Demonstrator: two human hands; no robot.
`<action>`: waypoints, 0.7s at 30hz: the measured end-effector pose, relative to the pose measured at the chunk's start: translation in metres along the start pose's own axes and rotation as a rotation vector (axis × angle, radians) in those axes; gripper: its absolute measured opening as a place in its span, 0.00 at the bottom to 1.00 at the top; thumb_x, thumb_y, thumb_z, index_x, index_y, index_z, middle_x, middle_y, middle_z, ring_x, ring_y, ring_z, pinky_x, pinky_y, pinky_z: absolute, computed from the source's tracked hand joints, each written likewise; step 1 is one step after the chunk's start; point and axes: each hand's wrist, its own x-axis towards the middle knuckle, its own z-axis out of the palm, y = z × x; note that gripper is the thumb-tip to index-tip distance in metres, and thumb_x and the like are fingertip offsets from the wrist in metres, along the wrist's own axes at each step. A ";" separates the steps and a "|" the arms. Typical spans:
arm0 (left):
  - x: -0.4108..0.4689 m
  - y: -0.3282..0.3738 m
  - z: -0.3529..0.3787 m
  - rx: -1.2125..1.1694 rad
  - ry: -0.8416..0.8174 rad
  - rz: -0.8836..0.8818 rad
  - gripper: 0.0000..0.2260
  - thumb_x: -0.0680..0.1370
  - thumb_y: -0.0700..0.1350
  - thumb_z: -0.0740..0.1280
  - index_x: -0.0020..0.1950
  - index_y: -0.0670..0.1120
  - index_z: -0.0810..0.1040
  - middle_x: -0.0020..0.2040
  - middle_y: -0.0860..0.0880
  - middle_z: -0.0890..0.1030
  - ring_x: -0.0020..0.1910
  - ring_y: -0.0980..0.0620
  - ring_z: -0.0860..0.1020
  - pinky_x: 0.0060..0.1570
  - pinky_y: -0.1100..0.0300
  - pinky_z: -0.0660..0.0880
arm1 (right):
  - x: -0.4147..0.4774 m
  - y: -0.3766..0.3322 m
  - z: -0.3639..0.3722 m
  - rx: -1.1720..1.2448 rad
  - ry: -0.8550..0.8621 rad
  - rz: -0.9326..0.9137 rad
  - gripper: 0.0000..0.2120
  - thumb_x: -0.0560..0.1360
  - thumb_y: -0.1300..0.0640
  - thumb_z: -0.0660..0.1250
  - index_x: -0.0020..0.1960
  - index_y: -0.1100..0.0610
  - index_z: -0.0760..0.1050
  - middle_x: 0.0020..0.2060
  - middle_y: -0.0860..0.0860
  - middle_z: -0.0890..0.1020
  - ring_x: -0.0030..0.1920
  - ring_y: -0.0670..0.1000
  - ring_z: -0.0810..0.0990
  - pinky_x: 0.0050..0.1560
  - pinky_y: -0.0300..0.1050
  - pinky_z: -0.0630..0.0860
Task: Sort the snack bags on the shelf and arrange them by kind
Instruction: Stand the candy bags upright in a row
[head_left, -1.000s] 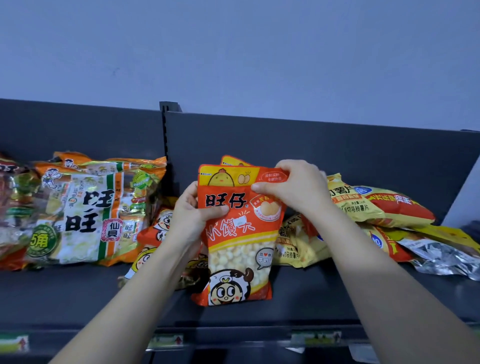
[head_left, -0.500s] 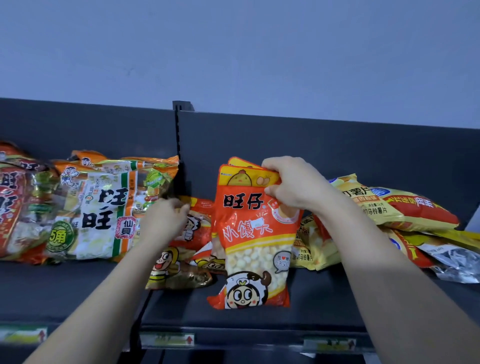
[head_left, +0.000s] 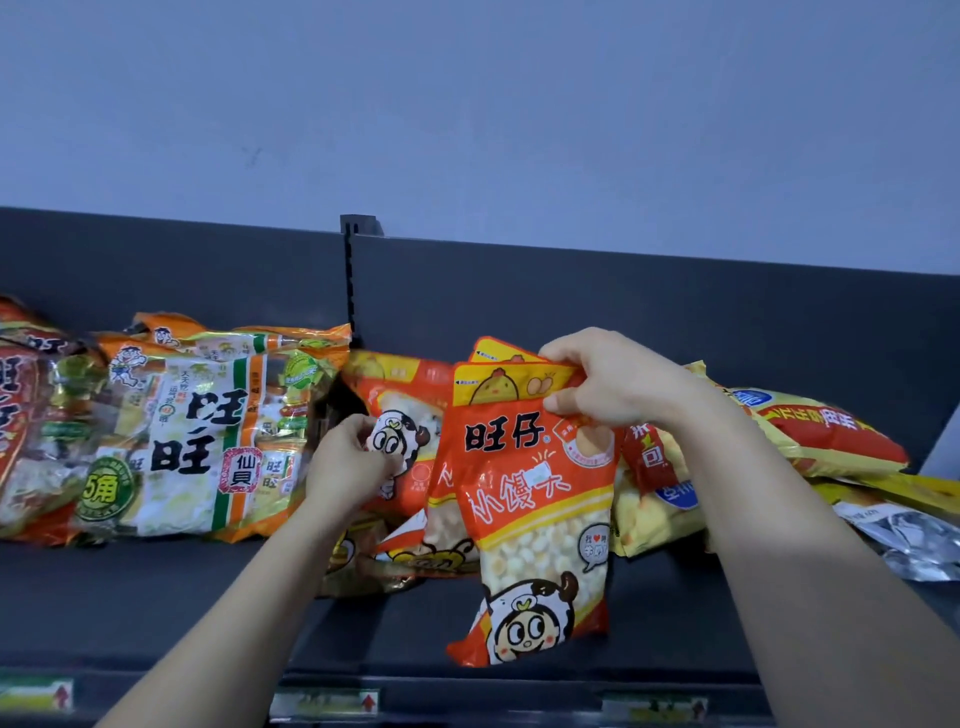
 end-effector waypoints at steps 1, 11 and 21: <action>-0.007 0.002 0.001 -0.085 0.009 0.055 0.13 0.71 0.36 0.72 0.51 0.50 0.77 0.47 0.48 0.82 0.46 0.44 0.81 0.47 0.44 0.80 | -0.001 0.002 0.000 0.027 -0.003 0.000 0.07 0.76 0.58 0.70 0.40 0.50 0.76 0.39 0.46 0.83 0.40 0.47 0.83 0.45 0.47 0.80; -0.025 0.005 0.001 -0.188 -0.093 0.355 0.09 0.74 0.32 0.70 0.51 0.43 0.77 0.46 0.48 0.83 0.49 0.48 0.81 0.48 0.42 0.80 | 0.002 0.007 0.026 -0.043 0.436 -0.222 0.11 0.69 0.47 0.76 0.48 0.51 0.85 0.66 0.48 0.70 0.69 0.52 0.63 0.70 0.55 0.62; -0.021 -0.016 -0.012 0.136 -0.366 0.364 0.23 0.68 0.41 0.72 0.61 0.47 0.72 0.61 0.49 0.73 0.61 0.49 0.75 0.58 0.45 0.76 | -0.004 -0.004 0.031 -0.067 0.350 -0.148 0.12 0.75 0.46 0.70 0.36 0.51 0.75 0.33 0.46 0.80 0.38 0.51 0.79 0.39 0.45 0.73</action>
